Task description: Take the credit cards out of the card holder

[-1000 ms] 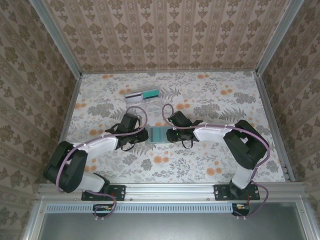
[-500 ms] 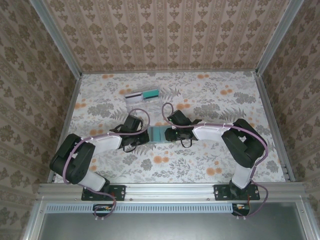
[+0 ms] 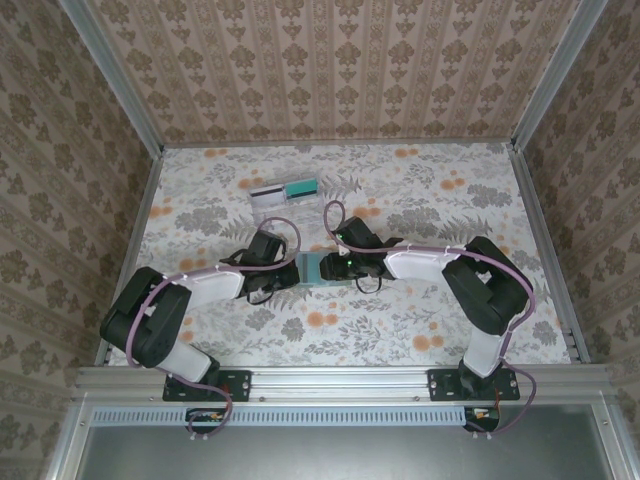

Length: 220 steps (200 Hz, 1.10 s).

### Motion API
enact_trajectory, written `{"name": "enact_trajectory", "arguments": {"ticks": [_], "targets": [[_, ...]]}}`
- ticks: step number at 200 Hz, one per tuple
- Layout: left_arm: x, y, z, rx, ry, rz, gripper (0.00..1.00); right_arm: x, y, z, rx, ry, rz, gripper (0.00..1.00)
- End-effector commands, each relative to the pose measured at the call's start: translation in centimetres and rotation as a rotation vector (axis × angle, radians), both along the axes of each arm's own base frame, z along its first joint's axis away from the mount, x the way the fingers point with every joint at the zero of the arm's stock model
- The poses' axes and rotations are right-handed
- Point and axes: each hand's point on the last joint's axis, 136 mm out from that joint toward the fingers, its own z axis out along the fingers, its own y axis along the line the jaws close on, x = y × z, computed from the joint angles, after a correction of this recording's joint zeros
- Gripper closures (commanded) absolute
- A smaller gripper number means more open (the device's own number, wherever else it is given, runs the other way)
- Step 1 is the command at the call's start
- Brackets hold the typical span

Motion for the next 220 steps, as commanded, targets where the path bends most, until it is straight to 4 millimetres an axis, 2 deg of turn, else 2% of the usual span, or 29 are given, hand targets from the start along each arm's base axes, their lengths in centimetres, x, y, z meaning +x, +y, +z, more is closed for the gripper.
{"name": "enact_trajectory", "arguments": {"ticks": [1, 51, 87, 104, 132, 165, 200, 220], "targets": [[-1.4, -0.1, -1.4, 0.005, 0.056, -0.019, 0.94, 0.3, 1.4, 1.3, 0.080, 0.011, 0.005, 0.61], [-1.2, 0.7, -0.9, 0.025, 0.046, 0.000, 0.94, 0.2, 3.7, 3.2, 0.190, 0.017, 0.048, 0.59], [-0.8, 2.5, 0.8, 0.028, 0.013, 0.049, 0.93, 0.2, 4.8, 3.8, 0.239, 0.029, 0.070, 0.58], [-0.7, 3.2, 1.8, 0.016, -0.008, 0.067, 0.92, 0.3, 4.5, 3.7, 0.225, 0.024, 0.059, 0.58], [-0.4, 2.7, 3.6, -0.026, -0.038, 0.054, 0.90, 0.4, 3.4, 3.8, 0.180, -0.009, 0.047, 0.58], [-0.3, 0.1, 5.0, -0.100, -0.042, 0.004, 0.86, 0.9, 1.0, 3.1, 0.077, -0.047, 0.003, 0.63], [0.0, -3.0, 5.1, -0.172, -0.009, -0.024, 0.85, 1.3, -2.9, 1.6, -0.076, -0.075, -0.055, 0.72], [0.3, -4.3, 4.6, -0.187, 0.013, -0.037, 0.85, 1.3, -4.4, 0.6, -0.124, -0.066, -0.069, 0.78]]}}
